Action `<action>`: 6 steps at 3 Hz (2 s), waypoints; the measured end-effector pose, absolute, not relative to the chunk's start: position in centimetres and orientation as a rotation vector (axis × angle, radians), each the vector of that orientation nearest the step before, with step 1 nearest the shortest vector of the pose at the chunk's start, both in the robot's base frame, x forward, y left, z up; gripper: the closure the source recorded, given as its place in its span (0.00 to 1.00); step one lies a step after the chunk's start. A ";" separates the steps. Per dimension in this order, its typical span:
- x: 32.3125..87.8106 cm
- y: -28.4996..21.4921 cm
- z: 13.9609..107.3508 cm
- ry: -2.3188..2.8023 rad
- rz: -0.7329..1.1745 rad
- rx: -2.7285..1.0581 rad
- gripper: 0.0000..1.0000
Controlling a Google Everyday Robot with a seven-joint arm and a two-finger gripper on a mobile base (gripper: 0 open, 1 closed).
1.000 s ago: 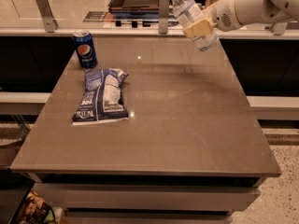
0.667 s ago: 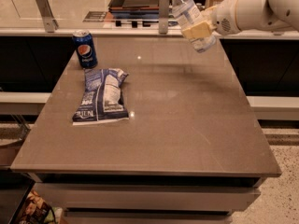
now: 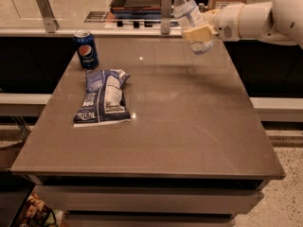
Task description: Place blue plastic bottle upright
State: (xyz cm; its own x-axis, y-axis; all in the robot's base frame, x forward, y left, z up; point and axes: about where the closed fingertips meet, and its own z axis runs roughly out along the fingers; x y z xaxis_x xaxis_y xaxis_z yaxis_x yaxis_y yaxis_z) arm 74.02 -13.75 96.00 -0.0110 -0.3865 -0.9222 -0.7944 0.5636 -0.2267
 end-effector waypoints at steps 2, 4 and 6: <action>73.6 -13.7 96.0 1.497 0.493 -1.016 1.00; 73.5 -13.9 95.5 1.418 0.538 -1.020 1.00; 74.7 -13.8 94.1 1.378 0.604 -1.028 1.00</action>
Offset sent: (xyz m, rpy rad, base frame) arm -0.0089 -0.0077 0.0013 0.1199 -0.1255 0.0956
